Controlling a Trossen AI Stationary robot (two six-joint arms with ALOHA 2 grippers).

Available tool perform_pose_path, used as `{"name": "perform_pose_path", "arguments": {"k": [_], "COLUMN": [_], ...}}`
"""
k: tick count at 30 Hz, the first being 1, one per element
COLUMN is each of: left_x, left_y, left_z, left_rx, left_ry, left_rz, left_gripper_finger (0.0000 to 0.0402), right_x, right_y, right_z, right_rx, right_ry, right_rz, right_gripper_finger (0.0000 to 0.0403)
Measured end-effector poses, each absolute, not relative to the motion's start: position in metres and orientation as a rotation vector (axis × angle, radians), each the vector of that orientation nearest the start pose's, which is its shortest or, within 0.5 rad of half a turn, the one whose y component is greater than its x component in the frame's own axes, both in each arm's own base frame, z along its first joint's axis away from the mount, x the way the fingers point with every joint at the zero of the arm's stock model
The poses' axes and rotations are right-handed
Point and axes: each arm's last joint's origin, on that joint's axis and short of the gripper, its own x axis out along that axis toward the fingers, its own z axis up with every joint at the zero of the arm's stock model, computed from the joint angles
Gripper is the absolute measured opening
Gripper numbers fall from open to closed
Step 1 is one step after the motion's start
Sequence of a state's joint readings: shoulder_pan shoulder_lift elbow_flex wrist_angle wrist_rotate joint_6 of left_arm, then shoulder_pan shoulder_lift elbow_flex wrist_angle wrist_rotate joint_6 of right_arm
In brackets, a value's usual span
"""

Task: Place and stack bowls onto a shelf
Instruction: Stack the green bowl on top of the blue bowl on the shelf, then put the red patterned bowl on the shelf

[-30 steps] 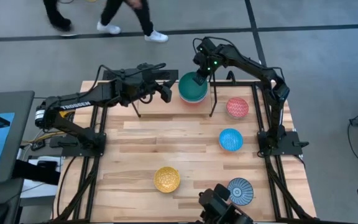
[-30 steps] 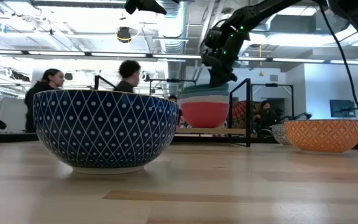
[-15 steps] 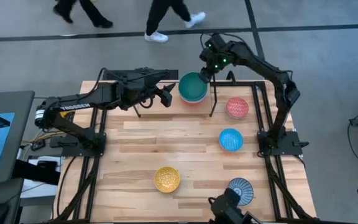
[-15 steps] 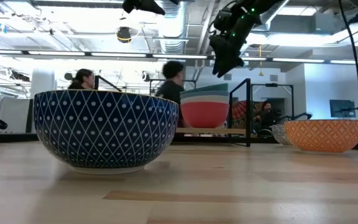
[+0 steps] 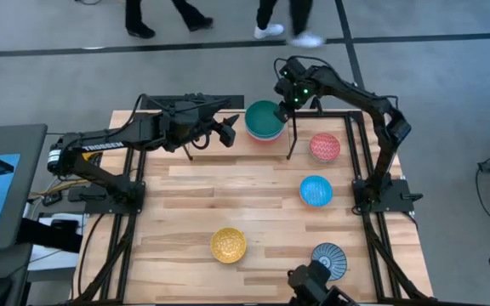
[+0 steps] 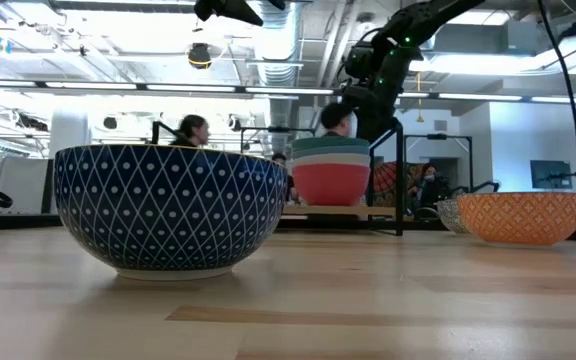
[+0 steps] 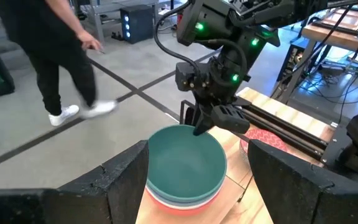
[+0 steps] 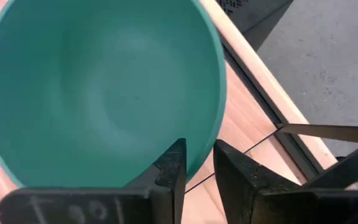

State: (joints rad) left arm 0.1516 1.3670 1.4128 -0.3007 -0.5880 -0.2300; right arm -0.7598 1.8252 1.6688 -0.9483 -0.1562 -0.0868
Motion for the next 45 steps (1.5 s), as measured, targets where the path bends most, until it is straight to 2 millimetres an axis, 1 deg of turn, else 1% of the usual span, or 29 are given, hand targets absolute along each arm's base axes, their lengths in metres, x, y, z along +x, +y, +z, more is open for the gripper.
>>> {"name": "perform_pose_path", "arguments": {"k": [5, 11, 14, 16, 19, 21, 26, 30, 32, 34, 36, 39, 41, 44, 45], "left_x": [0.292, 0.292, 0.292, 0.291, 0.290, 0.289, 0.288, 0.294, 0.302, 0.309, 0.318, 0.330, 0.333, 0.337, 0.336], "left_y": [0.061, 0.060, 0.060, 0.061, 0.061, 0.063, 0.065, 0.065, 0.065, 0.066, 0.066, 0.067, 0.067, 0.068, 0.068], "left_z": [0.410, 0.410, 0.410, 0.409, 0.406, 0.404, 0.400, 0.395, 0.392, 0.384, 0.382, 0.376, 0.373, 0.374, 0.373], "left_rx": [-0.162, -0.163, -0.163, -0.162, -0.164, -0.177, -0.211, -0.220, -0.231, -0.233, -0.249, -0.261, -0.264, -0.267, -0.266], "left_ry": [0.169, 0.170, 0.174, 0.181, 0.205, 0.222, 0.254, 0.276, 0.275, 0.307, 0.279, 0.262, 0.272, 0.238, 0.254], "left_rz": [0.761, 0.757, 0.755, 0.758, 0.765, 0.773, 0.777, 0.723, 0.677, 0.645, 0.605, 0.557, 0.543, 0.536, 0.540], "left_gripper_finger": [0.0258, 0.0258, 0.0258, 0.0258, 0.0258, 0.0258, 0.0258, 0.0258, 0.0258, 0.0258, 0.0258, 0.0258, 0.0258, 0.0258, 0.0258], "right_x": [0.278, 0.270, 0.266, 0.262, 0.260, 0.259, 0.252, 0.244, 0.239, 0.231, 0.221, 0.207, 0.199, 0.192, 0.190], "right_y": [-0.258, -0.247, -0.237, -0.232, -0.221, -0.211, -0.183, -0.164, -0.156, -0.148, -0.142, -0.136, -0.132, -0.126, -0.123], "right_z": [0.297, 0.323, 0.338, 0.347, 0.360, 0.360, 0.347, 0.350, 0.359, 0.373, 0.385, 0.395, 0.390, 0.370, 0.363], "right_rx": [0.421, 0.381, 0.385, 0.412, 0.445, 0.454, 0.491, 0.511, 0.514, 0.510, 0.509, 0.510, 0.518, 0.547, 0.572], "right_ry": [1.014, 0.942, 0.892, 0.844, 0.726, 0.677, 0.612, 0.527, 0.469, 0.403, 0.345, 0.318, 0.352, 0.419, 0.432], "right_rz": [-0.501, -0.507, -0.515, -0.499, -0.446, -0.426, -0.405, -0.389, -0.380, -0.372, -0.372, -0.399, -0.442, -0.482, -0.487], "right_gripper_finger": [0.0103, 0.0103, 0.0103, 0.0103, 0.0103, 0.0103, 0.0103, 0.0103, 0.0103, 0.0103, 0.0103, 0.0103, 0.0103, 0.0103, 0.0103]}}
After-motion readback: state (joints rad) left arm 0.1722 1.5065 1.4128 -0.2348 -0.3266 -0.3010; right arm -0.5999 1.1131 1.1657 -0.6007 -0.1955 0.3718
